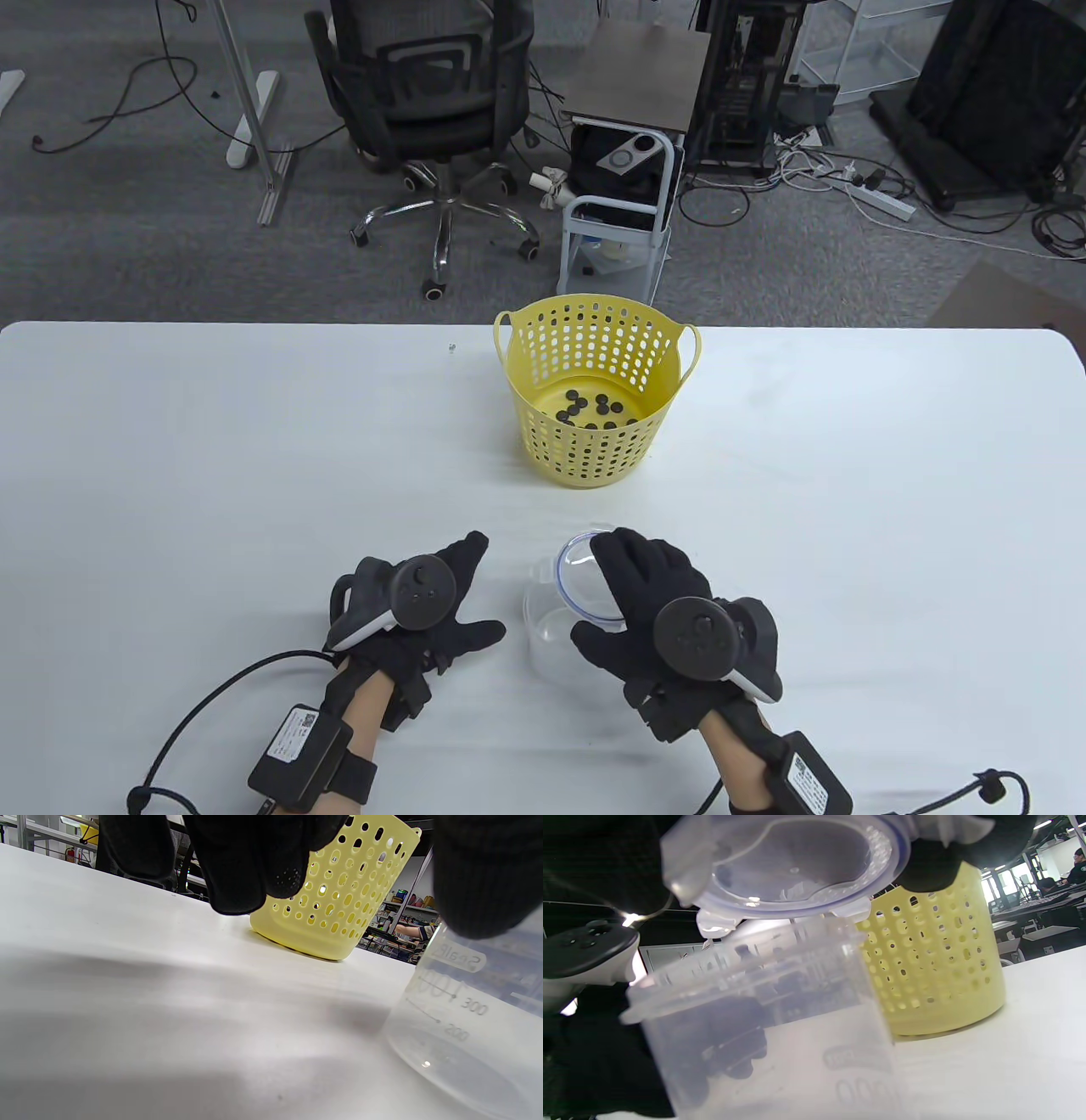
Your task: Pour Go stones into a laundry basket
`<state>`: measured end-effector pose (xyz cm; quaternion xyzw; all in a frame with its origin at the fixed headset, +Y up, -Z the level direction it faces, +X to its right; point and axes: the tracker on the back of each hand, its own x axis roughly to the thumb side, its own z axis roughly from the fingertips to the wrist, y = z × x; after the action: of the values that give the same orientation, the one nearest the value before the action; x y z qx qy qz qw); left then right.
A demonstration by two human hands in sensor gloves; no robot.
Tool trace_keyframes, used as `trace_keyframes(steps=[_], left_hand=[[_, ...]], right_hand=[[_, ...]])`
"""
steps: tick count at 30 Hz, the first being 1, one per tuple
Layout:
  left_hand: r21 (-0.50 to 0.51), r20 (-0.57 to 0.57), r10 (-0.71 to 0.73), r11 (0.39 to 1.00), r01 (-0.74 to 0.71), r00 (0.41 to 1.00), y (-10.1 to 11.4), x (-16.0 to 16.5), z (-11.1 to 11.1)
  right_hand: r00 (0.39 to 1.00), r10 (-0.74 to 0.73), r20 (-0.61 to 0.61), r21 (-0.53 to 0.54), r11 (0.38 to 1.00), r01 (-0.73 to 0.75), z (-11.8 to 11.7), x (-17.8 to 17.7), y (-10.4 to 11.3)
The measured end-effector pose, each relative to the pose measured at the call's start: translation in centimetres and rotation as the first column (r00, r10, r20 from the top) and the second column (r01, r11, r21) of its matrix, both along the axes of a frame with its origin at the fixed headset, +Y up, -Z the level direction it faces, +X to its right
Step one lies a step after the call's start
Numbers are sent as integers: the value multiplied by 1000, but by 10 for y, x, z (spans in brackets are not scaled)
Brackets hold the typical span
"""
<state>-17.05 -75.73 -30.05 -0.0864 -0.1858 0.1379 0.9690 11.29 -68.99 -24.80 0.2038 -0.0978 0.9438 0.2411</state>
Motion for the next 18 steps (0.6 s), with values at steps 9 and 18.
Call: trace_keyframes(steps=[9, 18], left_hand=[[-11, -2, -5, 1000, 5, 1000, 0, 0, 0], [-14, -4, -5, 1000, 5, 1000, 1, -1, -1]], right_hand=[[997, 59, -43, 6, 998, -59, 5, -14, -6], [993, 100, -58, -1, 995, -101, 7, -19, -9]])
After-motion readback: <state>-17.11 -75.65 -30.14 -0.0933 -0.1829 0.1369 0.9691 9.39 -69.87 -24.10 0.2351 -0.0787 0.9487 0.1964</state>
